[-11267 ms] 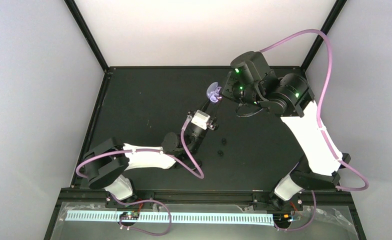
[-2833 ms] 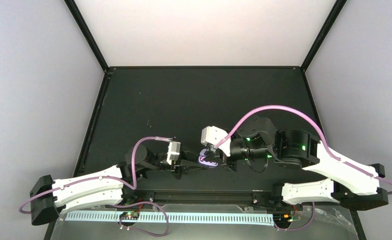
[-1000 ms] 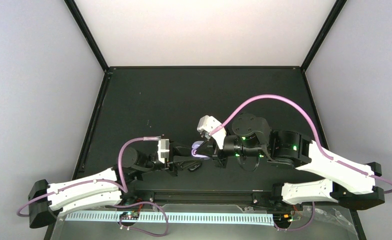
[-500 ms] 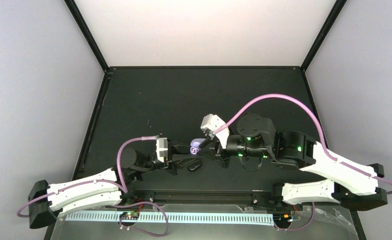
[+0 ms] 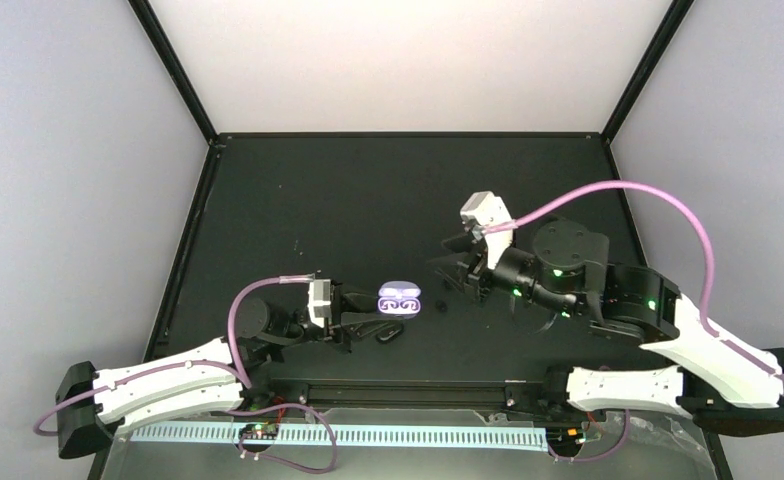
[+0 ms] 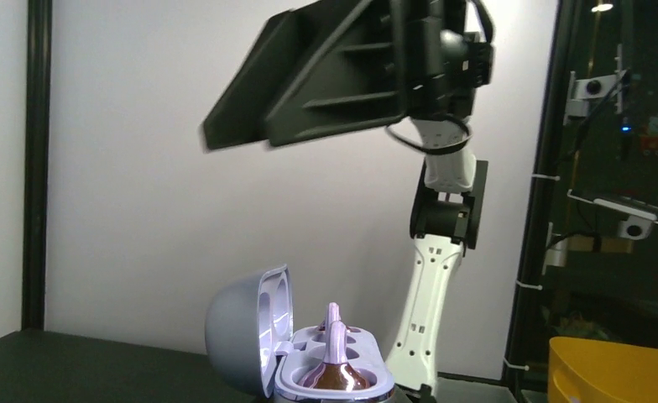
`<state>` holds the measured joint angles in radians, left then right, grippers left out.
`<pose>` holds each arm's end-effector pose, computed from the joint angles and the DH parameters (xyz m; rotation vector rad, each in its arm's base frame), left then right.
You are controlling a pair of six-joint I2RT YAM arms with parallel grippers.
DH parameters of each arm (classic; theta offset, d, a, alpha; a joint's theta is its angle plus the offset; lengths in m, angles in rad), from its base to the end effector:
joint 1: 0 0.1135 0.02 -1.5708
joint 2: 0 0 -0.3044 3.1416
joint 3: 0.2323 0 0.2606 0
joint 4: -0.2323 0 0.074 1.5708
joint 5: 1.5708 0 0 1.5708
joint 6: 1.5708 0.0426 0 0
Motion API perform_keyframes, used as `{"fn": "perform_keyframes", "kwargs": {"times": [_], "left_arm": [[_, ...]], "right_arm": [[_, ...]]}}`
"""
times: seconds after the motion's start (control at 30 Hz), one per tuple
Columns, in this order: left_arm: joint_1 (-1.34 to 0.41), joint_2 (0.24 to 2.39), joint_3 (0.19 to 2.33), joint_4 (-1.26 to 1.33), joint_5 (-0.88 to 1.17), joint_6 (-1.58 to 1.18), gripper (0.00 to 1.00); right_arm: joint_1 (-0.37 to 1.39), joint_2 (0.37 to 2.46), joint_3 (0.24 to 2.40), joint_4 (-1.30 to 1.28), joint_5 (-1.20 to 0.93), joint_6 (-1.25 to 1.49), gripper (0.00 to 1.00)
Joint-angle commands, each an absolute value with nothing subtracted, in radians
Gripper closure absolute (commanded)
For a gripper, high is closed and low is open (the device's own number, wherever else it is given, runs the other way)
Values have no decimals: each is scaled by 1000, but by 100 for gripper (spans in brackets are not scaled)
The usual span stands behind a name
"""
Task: Insert the wireless bluetooth earbuds into the charging case
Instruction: Close the charging case.
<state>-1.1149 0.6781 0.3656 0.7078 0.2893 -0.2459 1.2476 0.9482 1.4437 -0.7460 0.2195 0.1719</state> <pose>0.0545 -0.1388 0.3278 0.7910 1.0411 -1.3507 0.0561 0.1384 0.5055 -0.8265 1.7001 0.7954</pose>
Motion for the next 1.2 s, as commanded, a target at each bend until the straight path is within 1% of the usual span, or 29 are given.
{"fn": "perform_keyframes", "kwargs": {"times": [0.0, 0.4, 0.53, 0.63, 0.67, 0.7, 0.73, 0.77, 0.83, 0.87, 0.93, 1.0, 1.07, 1.17], "left_arm": [[-1115, 651, 371, 764, 371, -261, 98], [-1115, 672, 390, 764, 386, -250, 99], [-1115, 681, 393, 762, 370, -244, 99], [-1115, 683, 393, 756, 352, -243, 98], [-1115, 682, 393, 744, 335, -242, 98], [-1115, 680, 395, 722, 302, -242, 99], [-1114, 676, 396, 693, 258, -242, 99], [-1115, 671, 397, 657, 164, -242, 98], [-1107, 672, 400, 570, -9, -268, 98], [-1091, 683, 402, 539, -80, -282, 98], [-1011, 724, 435, 418, -106, -337, 98], [-875, 801, 490, 278, -61, -426, 98], [-726, 896, 529, 188, 31, -538, 99], [-566, 1041, 551, 189, 122, -642, 98]], "right_arm": [[1218, 1008, 1427, -793, 232, 173, 62], [1217, 1045, 1434, -795, -76, 118, 61], [1218, 1037, 1422, -789, -109, 115, 61], [1218, 1029, 1411, -792, -68, 118, 61], [1218, 1021, 1406, -788, -18, 131, 60], [1217, 1007, 1393, -777, 51, 153, 57], [1215, 990, 1376, -762, 142, 170, 53], [1208, 971, 1342, -745, 226, 192, 50], [1146, 923, 1264, -688, 299, 236, 45], [1105, 892, 1209, -647, 303, 257, 44], [1011, 838, 1099, -569, 270, 300, 41], [941, 798, 993, -500, 242, 331, 38], [910, 772, 894, -444, 254, 348, 36], [889, 750, 790, -402, 272, 387, 32]]}}
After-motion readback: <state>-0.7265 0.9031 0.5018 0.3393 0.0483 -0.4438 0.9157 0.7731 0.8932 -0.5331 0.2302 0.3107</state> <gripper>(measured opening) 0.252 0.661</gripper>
